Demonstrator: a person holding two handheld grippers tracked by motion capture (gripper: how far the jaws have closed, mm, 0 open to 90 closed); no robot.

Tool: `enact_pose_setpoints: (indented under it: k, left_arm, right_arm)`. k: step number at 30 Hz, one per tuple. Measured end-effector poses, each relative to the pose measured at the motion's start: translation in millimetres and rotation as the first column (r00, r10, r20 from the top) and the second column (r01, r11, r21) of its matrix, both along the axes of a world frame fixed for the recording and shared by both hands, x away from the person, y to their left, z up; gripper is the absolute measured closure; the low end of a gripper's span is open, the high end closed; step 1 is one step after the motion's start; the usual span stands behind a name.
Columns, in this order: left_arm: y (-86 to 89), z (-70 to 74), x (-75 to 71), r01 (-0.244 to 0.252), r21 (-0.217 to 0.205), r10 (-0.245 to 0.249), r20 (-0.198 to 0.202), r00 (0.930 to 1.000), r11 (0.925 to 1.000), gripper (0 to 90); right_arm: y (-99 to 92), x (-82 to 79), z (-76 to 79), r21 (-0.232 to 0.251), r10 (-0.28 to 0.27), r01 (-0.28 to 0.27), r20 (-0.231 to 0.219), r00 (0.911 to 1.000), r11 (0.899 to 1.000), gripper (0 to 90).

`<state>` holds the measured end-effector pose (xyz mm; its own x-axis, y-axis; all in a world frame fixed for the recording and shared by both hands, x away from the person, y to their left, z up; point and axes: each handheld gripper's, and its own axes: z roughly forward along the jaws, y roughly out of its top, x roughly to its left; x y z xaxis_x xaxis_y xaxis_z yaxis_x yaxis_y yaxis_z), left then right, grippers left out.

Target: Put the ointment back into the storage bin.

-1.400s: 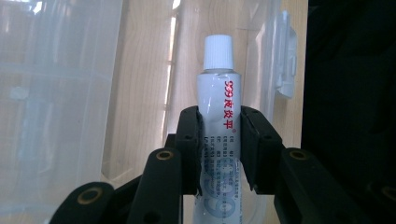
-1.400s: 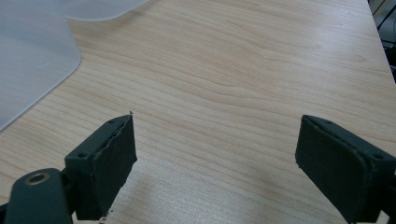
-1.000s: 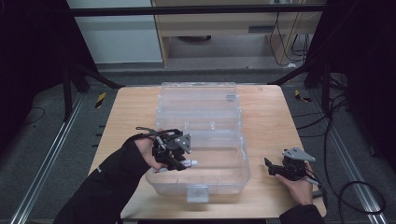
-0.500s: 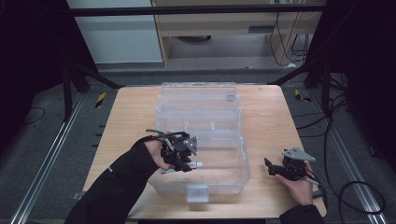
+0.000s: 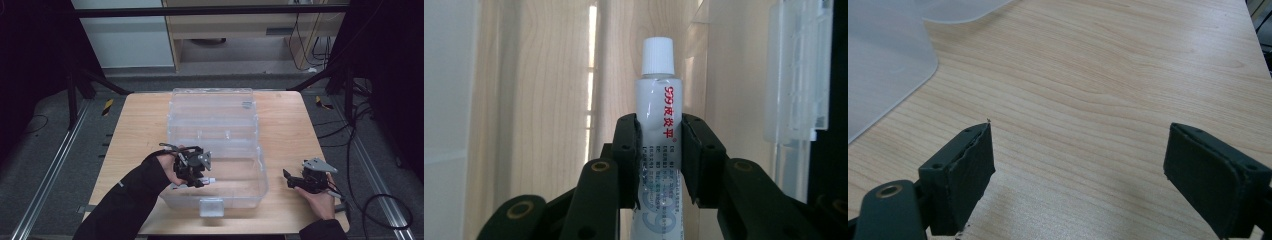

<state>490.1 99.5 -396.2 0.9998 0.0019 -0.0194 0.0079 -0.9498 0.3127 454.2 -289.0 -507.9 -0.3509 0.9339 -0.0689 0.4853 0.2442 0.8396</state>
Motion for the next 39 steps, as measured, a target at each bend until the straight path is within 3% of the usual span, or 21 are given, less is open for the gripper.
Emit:
enact_pose_setpoints:
  k: [3, 4, 5, 8, 9, 10, 25, 29, 30, 39]
  left_arm:
    - [0.8, -5.3, 0.4, -0.012, 0.006, 0.012, -0.007, 0.9999, 0.9999, 69.8]
    - [1.4, -7.4, -2.0, -0.05, 0.01, 0.05, -0.017, 0.9986, 0.9987, 69.8]
    - [-3.0, -8.1, 11.7, 0.133, 0.02, -0.134, 0.019, 0.9909, 0.9909, 69.8]
    - [-4.3, -12.1, 14.4, 0.15, 0.021, -0.151, 0.019, 0.9884, 0.9884, 69.8]
    - [0.0, -13.5, 0.7, -0.042, 0.025, 0.042, -0.012, 0.999, 0.9988, 69.8]
    - [-0.6, -14.6, 0.3, -0.048, 0.027, 0.049, -0.012, 0.9987, 0.9985, 69.8]
    - [-3.3, -27.1, 1.0, -0.064, 0.04, 0.064, -0.007, 0.9979, 0.9972, 69.8]
    - [-4.2, -30.8, 3.4, -0.05, 0.044, 0.05, -0.008, 0.9987, 0.9978, 69.7]
    - [-5.6, -31.6, 8.4, 0.01, 0.046, -0.01, 0.019, 0.9998, 0.9989, 69.7]
    - [-6.8, -38.2, 7.8, 0.012, 0.062, -0.012, 0.01, 0.9999, 0.998, 69.7]
  right_arm:
    - [0.0, 0.0, 0.0, 0.0, 0.0, 0.0, -0.001, 1.0, 1.0, 13.1]
    - [0.0, 0.1, 0.0, 0.0, -0.001, 0.001, -0.001, 1.0, 1.0, 13.1]
    - [0.0, 0.1, 0.0, 0.0, 0.0, 0.0, -0.002, 1.0, 1.0, 13.1]
    - [0.1, 0.0, 0.0, 0.0, 0.0, 0.0, -0.003, 1.0, 1.0, 13.1]
    - [0.0, 0.1, 0.0, -0.001, 0.0, 0.0, -0.002, 1.0, 1.0, 13.1]
    - [0.1, 0.1, -0.1, 0.0, 0.0, 0.0, -0.002, 1.0, 1.0, 13.1]
    - [0.5, 0.2, -0.2, 0.001, 0.001, -0.001, -0.007, 1.0, 1.0, 13.0]
    - [0.4, 0.2, -0.3, 0.0, 0.002, -0.002, -0.007, 1.0, 1.0, 13.0]
    - [0.4, 0.2, -0.3, 0.0, 0.002, -0.002, -0.007, 1.0, 1.0, 13.0]
    - [0.3, 0.4, -0.4, -0.004, 0.004, -0.005, -0.006, 1.0, 1.0, 13.0]
